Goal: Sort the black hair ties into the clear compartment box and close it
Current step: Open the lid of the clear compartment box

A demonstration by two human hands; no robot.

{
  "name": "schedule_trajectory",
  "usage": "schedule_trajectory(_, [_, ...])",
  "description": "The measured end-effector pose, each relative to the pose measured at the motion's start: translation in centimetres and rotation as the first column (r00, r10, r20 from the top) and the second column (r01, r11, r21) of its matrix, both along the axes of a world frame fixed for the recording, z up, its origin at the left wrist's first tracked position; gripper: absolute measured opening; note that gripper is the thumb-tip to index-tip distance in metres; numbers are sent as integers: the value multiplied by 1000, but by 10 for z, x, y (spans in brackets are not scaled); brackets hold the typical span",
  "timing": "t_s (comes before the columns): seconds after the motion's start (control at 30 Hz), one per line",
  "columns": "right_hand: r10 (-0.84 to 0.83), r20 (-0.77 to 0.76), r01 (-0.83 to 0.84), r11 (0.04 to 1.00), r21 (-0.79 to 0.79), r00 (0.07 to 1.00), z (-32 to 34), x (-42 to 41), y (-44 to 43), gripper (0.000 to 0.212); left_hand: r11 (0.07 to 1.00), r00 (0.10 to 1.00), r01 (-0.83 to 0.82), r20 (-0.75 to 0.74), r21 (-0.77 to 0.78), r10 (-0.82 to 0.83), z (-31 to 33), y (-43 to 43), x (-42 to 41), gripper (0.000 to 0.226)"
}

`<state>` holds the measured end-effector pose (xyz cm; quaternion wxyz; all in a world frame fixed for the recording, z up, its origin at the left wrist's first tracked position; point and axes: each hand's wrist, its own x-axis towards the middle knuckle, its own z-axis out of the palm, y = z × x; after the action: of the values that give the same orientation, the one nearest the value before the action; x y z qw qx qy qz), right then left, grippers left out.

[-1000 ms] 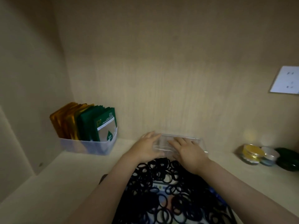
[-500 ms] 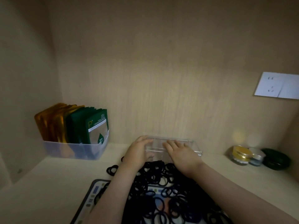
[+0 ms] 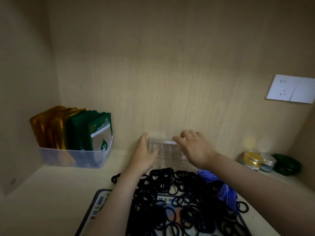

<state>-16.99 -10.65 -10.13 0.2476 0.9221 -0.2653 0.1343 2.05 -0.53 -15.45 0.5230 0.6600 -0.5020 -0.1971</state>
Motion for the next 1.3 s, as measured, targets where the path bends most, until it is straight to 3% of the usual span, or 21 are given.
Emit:
schedule_trajectory(0.07, [-29, 57, 34, 995, -90, 998, 7, 0, -1, 35, 1000, 1000, -23, -21, -5, 23, 0, 0, -1, 71])
schedule_trajectory(0.13, [-56, 132, 66, 995, -73, 990, 10, 2, 0, 39, 999, 998, -49, -27, -1, 49, -1, -1, -4, 65])
schedule_trajectory(0.3, [-111, 463, 33, 984, 174, 880, -1, 13, -1, 40, 999, 998, -41, -55, 31, 43, 0, -4, -3, 64])
schedule_trajectory(0.47, [-129, 513, -32, 956, 293, 848, -29, 14, 0, 82, 993, 997, -30, 71, 110, 22, 1, -4, 1, 67])
schedule_trajectory(0.63, [-141, 580, -103, 924, 368, 803, -33, 9, -1, 85, 984, 977, -22, 215, 176, -16, 9, -2, 2, 64])
schedule_trajectory(0.87, [-177, 302, 8, 873, 488, 937, -45, -17, -10, 73, 962, 950, -17, 303, 274, -70, 19, 2, 3, 71])
schedule_trajectory(1.1, [-198, 176, 66, 822, 565, 964, -44, -26, 7, 64, 893, 872, -77, 465, 443, -155, 32, 1, -8, 71])
schedule_trajectory(1.2, [-175, 214, 16, 808, 589, 961, -38, -30, 12, 58, 884, 809, -160, 571, 440, -137, 41, 6, -18, 71])
schedule_trajectory(1.3, [-145, 419, -119, 831, 543, 896, -20, -46, 10, 36, 943, 763, -156, 642, 295, -75, 48, 6, -33, 62])
